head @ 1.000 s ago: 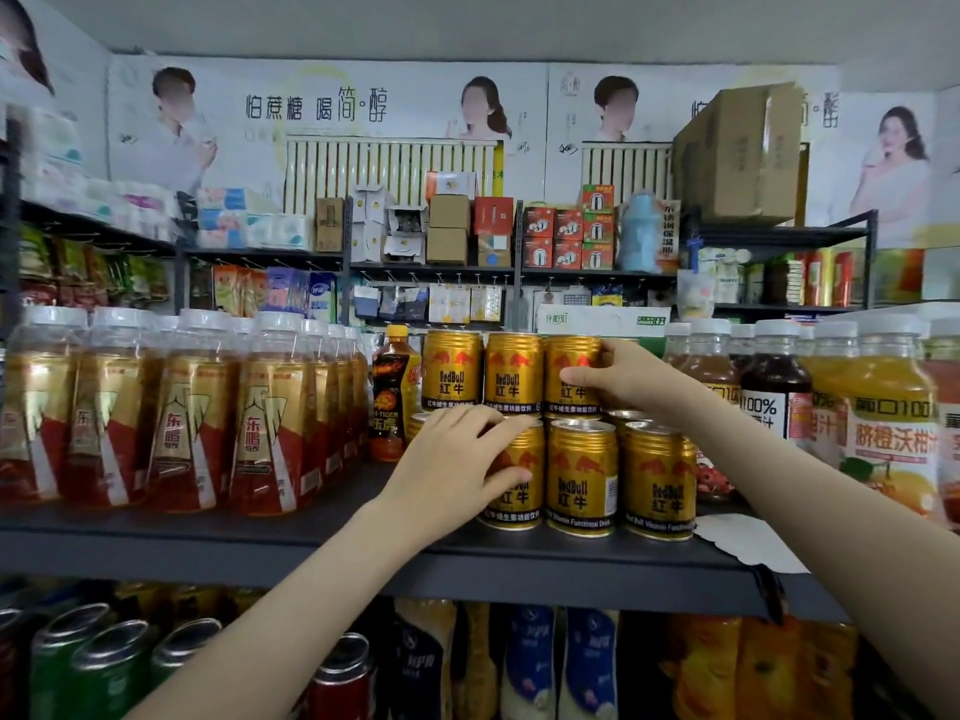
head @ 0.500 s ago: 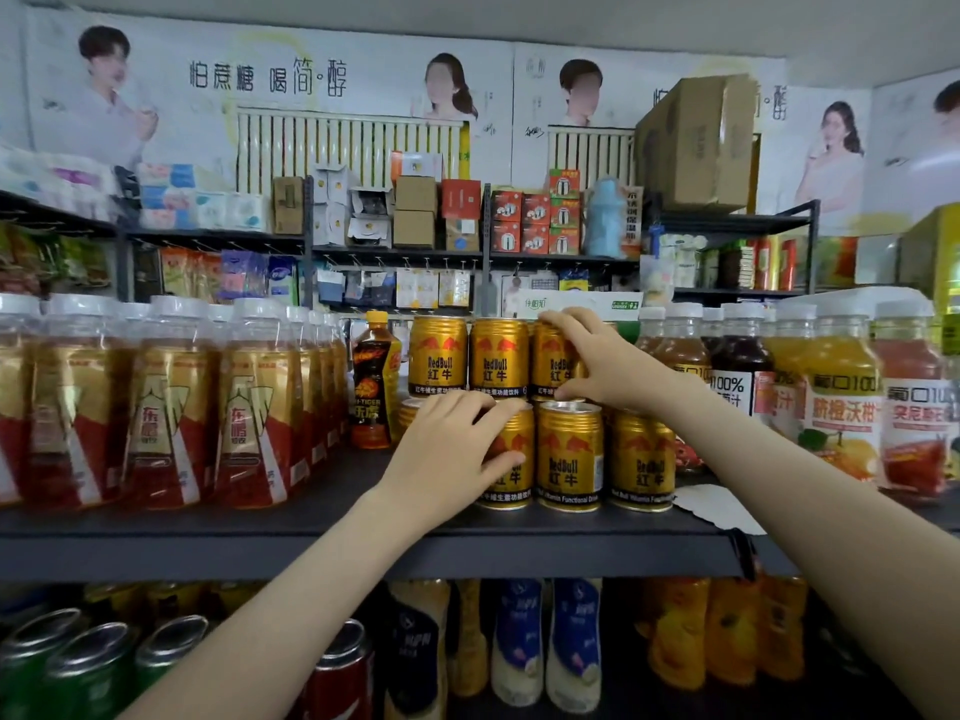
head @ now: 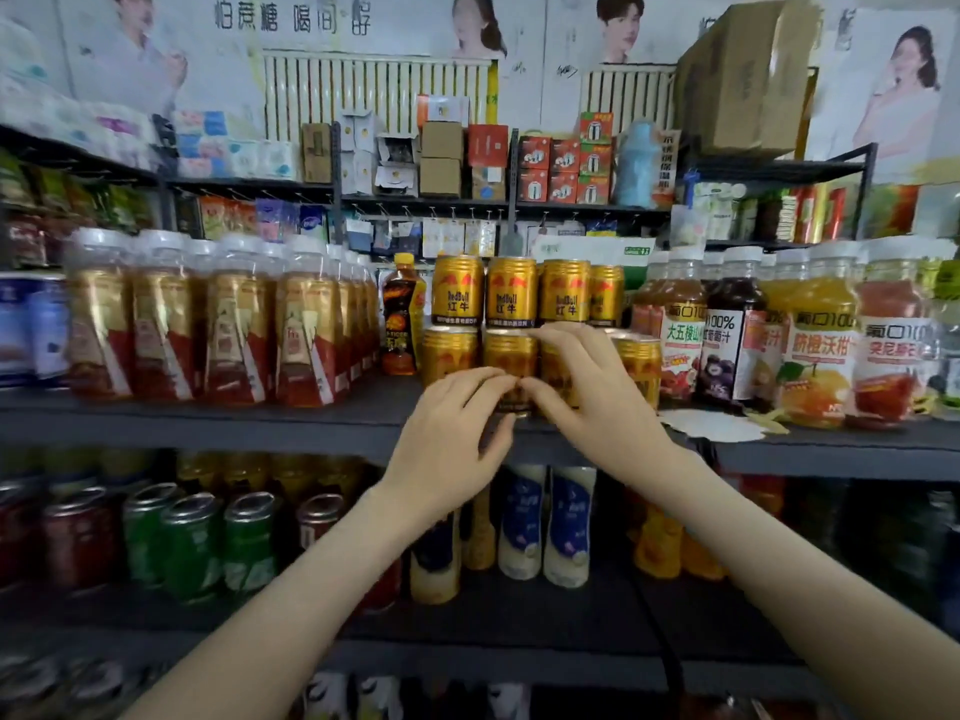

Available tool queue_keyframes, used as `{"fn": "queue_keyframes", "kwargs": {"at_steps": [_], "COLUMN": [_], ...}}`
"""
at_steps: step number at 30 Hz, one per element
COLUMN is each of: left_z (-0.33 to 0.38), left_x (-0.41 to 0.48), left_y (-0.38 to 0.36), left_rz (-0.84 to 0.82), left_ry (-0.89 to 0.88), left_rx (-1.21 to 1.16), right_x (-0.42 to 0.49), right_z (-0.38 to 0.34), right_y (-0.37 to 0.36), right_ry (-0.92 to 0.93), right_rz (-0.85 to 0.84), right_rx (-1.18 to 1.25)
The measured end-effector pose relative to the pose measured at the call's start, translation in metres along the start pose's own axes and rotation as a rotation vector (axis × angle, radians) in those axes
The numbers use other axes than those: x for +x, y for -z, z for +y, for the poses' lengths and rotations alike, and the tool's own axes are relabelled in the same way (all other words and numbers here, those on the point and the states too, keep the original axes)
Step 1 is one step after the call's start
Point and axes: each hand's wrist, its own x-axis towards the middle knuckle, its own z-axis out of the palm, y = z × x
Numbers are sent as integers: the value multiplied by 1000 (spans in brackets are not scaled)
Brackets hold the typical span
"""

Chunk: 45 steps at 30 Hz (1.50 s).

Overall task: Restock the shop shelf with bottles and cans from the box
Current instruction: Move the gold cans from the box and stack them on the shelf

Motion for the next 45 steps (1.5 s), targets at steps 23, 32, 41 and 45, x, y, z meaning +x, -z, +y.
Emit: {"fn": "queue_keyframes", "kwargs": {"at_steps": [23, 32, 41, 45], "left_z": [5, -70, -182, -237], "left_x": [-506, -633, -736, -805], "left_y": [300, 423, 413, 386], "left_rz": [-550, -787, -829, -847], "left_ry": [1290, 1551, 1797, 1962], "left_rx": [486, 498, 331, 278], "right_x": [-218, -225, -252, -282], "right_z": [-416, -580, -623, -634], "right_y": [-286, -413, -559, -654], "right_ry": [160, 208, 217, 218], "right_rz": [-943, -1171, -1400, -1571], "right_rx": [661, 564, 442, 386]}}
